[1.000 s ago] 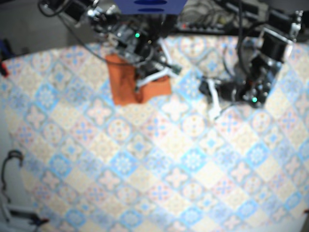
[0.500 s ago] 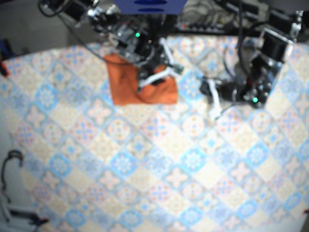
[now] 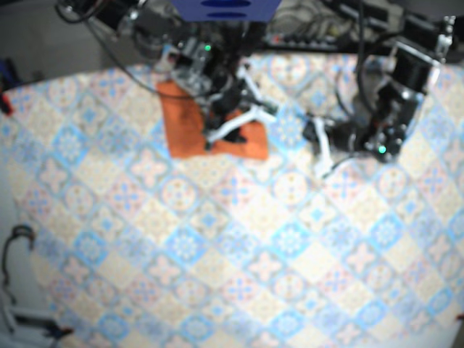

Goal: Fold the T-shirt properly
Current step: 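Press the folded end down with the right gripper and open it, then move the left gripper to the folded shirt beside the right gripper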

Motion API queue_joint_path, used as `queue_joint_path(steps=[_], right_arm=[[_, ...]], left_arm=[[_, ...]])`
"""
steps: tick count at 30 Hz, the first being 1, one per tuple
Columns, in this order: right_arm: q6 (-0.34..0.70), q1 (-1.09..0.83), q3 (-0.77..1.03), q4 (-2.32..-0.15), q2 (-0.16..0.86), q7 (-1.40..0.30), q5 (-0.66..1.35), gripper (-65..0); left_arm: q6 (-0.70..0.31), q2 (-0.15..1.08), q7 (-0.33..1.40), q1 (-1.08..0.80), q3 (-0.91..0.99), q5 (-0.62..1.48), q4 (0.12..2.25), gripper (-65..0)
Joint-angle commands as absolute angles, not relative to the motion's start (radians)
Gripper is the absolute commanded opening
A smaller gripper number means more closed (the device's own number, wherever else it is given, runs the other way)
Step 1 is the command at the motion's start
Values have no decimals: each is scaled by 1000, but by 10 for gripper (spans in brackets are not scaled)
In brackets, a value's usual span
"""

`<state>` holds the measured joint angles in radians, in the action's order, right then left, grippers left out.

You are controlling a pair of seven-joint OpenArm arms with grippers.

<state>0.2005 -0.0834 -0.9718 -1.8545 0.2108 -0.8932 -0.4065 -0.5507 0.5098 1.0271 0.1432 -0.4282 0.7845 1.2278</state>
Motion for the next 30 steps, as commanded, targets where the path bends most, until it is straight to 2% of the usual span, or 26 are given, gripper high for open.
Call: queue_joint_path(steps=[1, 6, 11, 15, 20, 26, 30], right_arm=[[191, -74, -967, -1886, 205, -877, -427, -334], [189, -73, -961, -1919, 205, -877, -443, -334], [189, -79, -964, -1920, 193, -877, -604, -334], [154, -73, -909, -1905, 191, -877, -633, -334], [101, -77, -794, -1870, 191, -875, -544, -334], [97, -153, -611, -1825, 191, -806, -394, -334], [97, -225, -549, -1808, 191, -776, -377, -334]], left_arm=[[-553, 522, 1018, 157, -421, 774, 1239, -650], [-553, 522, 1018, 157, -421, 757, 1239, -650], [-553, 522, 1018, 157, -421, 757, 1239, -650], [-553, 522, 1018, 157, -421, 757, 1239, -650], [-553, 522, 1018, 157, -421, 757, 1239, -650], [-553, 521, 989, 130, -426, 756, 1239, -650], [-553, 521, 978, 108, -421, 720, 1239, -650]])
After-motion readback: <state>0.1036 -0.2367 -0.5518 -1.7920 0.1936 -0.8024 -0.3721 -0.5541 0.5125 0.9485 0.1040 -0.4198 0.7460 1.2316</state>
